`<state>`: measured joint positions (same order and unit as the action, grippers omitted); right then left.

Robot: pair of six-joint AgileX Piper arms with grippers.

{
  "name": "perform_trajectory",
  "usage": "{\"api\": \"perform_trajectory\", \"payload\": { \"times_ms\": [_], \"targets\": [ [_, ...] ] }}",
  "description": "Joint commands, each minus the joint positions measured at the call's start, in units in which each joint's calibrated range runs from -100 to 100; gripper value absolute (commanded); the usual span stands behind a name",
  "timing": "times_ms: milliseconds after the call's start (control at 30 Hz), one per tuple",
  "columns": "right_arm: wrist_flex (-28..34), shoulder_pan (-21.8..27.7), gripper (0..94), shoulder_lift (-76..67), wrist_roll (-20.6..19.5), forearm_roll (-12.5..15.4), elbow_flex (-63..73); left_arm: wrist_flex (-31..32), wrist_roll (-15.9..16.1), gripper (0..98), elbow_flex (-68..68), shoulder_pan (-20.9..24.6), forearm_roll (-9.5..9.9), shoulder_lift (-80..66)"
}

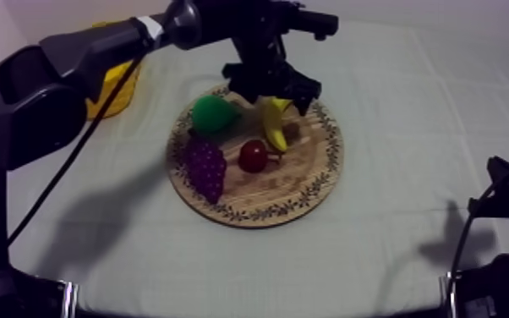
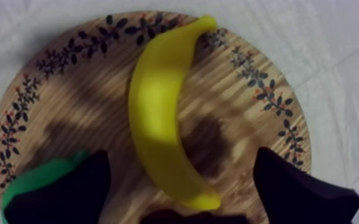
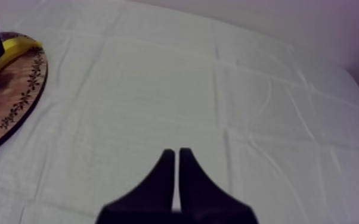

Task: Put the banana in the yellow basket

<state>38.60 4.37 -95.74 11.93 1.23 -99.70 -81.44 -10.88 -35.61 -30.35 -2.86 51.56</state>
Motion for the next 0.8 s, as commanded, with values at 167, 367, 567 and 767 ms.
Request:
{"api": "perform_trajectory", "payload": {
  "times_ms": [167, 367, 567, 767],
  "targets": [
    [0.0, 0.0, 0.4, 0.0, 0.0, 0.0, 0.0, -0.3, 0.3, 86.7, -2.2, 0.3, -0.49, 3.7],
    [0.0, 0.0, 0.4, 0.0, 0.0, 0.0, 0.0, -0.7, 0.7, 82.3, -4.2, 0.5, -1.00, 5.7],
    [0.0, 0.0, 0.4, 0.0, 0.0, 0.0, 0.0, -0.6, 1.1, 79.4, -5.2, 0.4, -1.40, 6.5],
    [0.0, 0.0, 0.4, 0.0, 0.0, 0.0, 0.0, -0.5, 0.4, 65.2, -4.9, 0.2, -0.67, 6.5]
  ]
}}
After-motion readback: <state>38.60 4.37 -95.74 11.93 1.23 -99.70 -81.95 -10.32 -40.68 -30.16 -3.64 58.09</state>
